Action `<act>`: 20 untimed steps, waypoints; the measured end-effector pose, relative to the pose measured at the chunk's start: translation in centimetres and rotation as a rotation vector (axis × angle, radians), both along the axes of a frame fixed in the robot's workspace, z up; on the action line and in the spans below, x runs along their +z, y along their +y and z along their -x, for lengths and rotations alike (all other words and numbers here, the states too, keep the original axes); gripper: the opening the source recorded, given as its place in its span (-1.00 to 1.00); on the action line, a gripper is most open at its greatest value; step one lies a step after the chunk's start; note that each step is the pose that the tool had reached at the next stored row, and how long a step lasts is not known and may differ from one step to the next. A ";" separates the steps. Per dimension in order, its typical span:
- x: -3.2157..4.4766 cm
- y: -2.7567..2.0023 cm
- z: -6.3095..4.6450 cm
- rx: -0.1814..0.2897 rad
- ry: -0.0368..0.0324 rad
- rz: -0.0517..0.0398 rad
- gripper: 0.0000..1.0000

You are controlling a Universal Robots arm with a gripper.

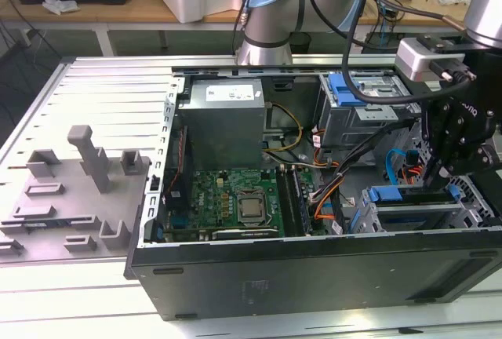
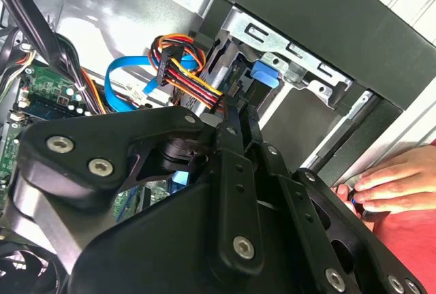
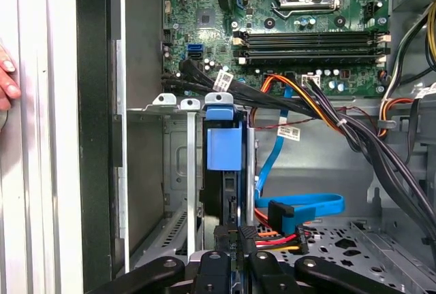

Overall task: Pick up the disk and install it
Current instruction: 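Insert the first disk wire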

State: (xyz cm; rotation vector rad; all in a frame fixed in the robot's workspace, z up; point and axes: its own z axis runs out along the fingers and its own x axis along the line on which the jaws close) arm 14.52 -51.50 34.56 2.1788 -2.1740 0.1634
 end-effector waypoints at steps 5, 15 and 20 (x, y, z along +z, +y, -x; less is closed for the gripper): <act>-0.07 -0.01 0.0 0.000 0.0001 -0.0001 -0.65; -0.19 -0.01 -0.1 0.000 0.0000 -0.0003 -0.65; -0.22 -0.01 -0.1 0.000 0.0000 -0.0001 -0.65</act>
